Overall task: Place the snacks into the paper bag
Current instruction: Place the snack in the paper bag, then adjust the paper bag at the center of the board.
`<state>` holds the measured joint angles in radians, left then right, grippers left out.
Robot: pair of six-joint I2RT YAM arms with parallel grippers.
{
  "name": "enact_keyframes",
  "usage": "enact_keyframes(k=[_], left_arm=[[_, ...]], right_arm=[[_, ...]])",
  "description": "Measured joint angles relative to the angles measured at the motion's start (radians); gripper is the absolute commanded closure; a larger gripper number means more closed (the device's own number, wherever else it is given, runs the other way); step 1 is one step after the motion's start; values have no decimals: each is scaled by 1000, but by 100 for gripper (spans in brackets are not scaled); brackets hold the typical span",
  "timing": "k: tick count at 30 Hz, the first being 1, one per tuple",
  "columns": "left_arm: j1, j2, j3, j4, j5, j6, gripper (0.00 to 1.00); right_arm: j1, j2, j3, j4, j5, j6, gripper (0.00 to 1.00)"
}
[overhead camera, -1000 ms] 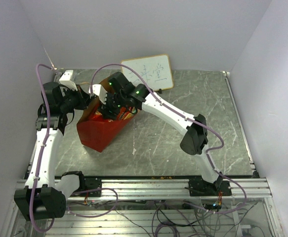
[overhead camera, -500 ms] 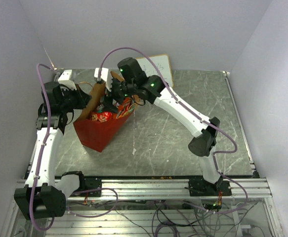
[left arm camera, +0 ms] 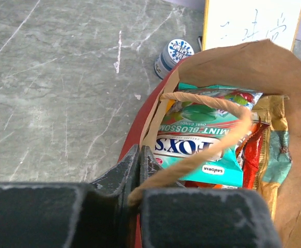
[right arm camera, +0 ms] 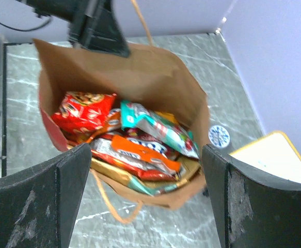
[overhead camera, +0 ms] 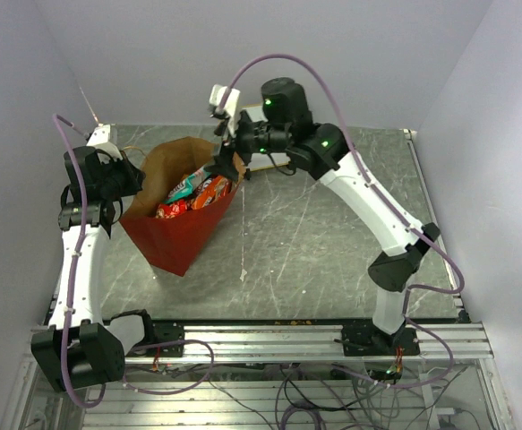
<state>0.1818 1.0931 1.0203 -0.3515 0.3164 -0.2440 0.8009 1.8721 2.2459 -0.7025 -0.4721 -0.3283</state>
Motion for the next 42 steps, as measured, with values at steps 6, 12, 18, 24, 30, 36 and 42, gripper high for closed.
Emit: enact_keyframes(k=[6,12,18,24,30,36,42], left_arm=[[11,14,4,-10,15,-1,61],[13,-18,-9,2,89,-19,41],[14,-40,-14,10,152,-26,22],[14,-41,-14,10,185,-26,5],[14,-56,-11,6,152,-6,7],[14,-60,-13,10,176,-8,9],[14,-35,-13,10,213,-11,11]], right_arm=[[-135,-105,-219,58,-7,22,12],[-215,-193,-484,122,-6,36,14],[-249,-209,-640,206,-12,45,18],[-258,-203,-814,327,-55,88,26],[-241,-113,-835,471,-135,183,37],[-181,40,-795,615,-181,319,43],[-130,188,-671,687,-251,452,48]])
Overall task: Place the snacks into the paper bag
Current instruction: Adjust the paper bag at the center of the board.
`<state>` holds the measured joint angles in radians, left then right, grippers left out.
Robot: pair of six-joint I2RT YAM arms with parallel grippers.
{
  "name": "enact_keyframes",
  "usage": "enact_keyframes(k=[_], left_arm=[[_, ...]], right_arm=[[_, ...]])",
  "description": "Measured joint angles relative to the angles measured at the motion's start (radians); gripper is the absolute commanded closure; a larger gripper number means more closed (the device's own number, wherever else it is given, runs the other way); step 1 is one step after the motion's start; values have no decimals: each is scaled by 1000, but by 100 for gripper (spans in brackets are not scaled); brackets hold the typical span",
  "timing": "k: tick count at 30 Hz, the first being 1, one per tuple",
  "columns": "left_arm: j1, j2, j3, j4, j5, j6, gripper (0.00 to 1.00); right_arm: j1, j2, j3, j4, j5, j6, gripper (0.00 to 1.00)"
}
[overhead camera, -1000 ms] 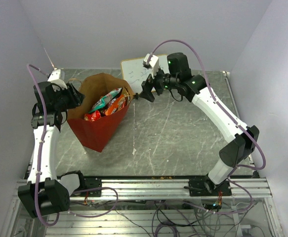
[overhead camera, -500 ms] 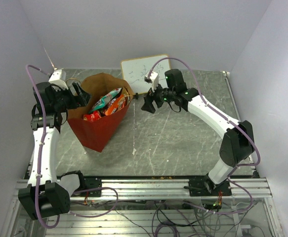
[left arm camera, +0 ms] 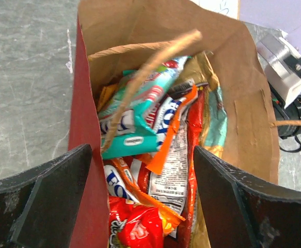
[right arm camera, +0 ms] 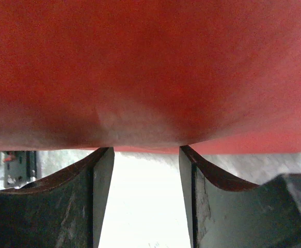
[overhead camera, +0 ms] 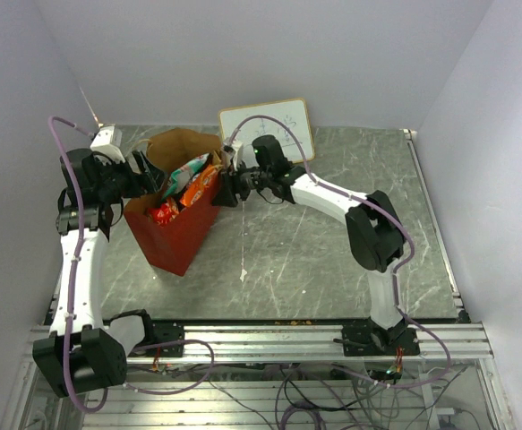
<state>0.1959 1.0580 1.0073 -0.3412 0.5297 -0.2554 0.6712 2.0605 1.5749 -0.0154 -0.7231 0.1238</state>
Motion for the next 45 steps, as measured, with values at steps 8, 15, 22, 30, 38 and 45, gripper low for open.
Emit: enact_keyframes(k=[8,15,22,30,38,45], left_arm=[[0,48,-1,0,42,-14,12],[0,55,-1,0,54,-16,13],[0,48,4,-8,52,-5,10],[0,6,58,-50,9,53,5],[0,-4,150,-120,-37,130,0],[0,-10,251,-190,-119,237,0]], right_arm=[[10,106,117,56,-82,155,52],[-3,130,126,84,-123,218,49],[-49,110,75,114,-156,238,36],[-88,5,27,59,-164,151,32],[-105,-52,7,-4,-166,75,29],[-206,-159,5,-225,-58,-85,16]])
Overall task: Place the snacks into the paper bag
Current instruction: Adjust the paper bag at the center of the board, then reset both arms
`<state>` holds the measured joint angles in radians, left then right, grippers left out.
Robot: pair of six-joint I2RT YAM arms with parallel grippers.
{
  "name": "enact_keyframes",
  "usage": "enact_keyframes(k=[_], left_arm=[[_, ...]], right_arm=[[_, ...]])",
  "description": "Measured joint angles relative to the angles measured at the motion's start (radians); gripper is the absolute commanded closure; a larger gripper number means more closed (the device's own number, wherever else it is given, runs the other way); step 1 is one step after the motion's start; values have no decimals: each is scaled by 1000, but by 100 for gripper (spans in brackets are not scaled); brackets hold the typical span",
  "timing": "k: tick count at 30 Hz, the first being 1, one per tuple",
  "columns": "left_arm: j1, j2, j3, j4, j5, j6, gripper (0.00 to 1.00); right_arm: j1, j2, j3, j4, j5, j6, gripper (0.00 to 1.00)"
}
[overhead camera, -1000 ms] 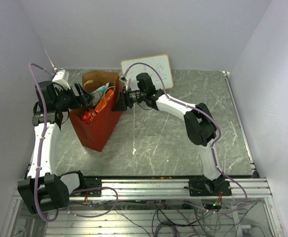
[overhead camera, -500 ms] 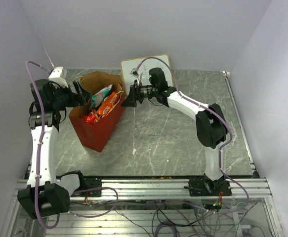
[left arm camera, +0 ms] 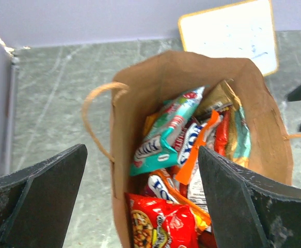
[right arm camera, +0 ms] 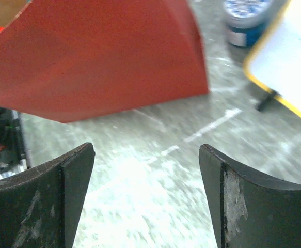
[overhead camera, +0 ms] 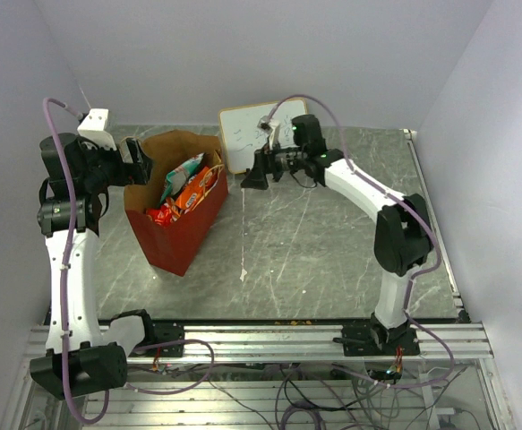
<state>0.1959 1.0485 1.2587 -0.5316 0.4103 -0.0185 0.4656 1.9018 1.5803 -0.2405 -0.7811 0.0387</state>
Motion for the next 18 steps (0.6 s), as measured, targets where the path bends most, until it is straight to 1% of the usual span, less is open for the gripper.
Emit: enact_keyframes(k=[4,7,12,15,18], left_arm=[[0,5,53,-15,-57,48,0],[0,10,81,-25,-90,72,0],[0,7,88,-27,-116,75,1],[0,-1,84,-11,-134,75,1],[0,-19,72,24,-162,74,1]], right_arm=[[-61,-100,-3,-110,111,-73,14],[-95,-198,-28,-159,208,-113,12],[-146,-367,-129,-197,399,-133,6],[-195,-442,-182,-198,518,-132,1],[-236,-504,-234,-195,628,-130,0]])
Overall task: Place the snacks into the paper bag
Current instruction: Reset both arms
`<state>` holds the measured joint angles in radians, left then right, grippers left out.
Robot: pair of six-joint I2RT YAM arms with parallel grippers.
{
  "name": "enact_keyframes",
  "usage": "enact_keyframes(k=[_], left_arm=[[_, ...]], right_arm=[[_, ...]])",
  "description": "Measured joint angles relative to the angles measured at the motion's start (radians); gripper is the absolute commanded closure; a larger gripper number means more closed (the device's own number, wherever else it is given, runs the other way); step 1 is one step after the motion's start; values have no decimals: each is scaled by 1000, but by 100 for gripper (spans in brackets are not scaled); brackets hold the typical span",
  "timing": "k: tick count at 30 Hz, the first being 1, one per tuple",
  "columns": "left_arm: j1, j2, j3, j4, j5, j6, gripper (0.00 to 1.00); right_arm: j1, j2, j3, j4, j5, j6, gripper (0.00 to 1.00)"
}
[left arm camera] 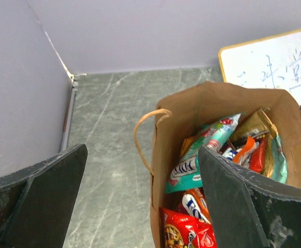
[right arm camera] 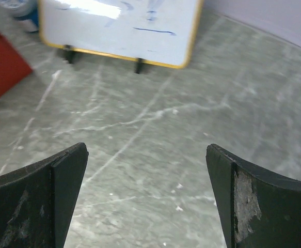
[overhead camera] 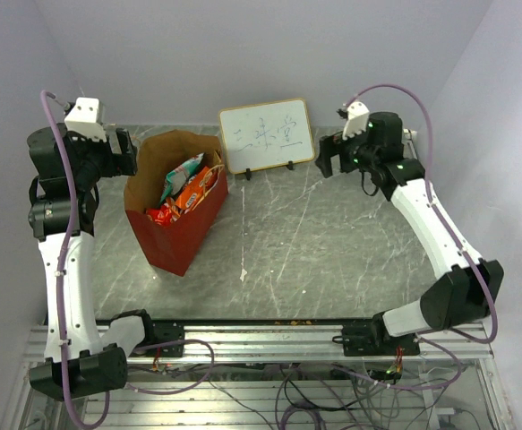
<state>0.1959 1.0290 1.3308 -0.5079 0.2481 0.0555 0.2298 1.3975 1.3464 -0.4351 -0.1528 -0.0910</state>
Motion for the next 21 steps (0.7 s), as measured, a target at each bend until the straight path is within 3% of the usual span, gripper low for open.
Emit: enact_keyframes(k=[10,21], left_arm=[[0,-41,-5,105,-34,4,1],[0,-156,-79,130,-34,12,1]], right_arm=[[-19,-108,-55,-16,173,30,0],[-19,-154,-18,-111,217,63,0]])
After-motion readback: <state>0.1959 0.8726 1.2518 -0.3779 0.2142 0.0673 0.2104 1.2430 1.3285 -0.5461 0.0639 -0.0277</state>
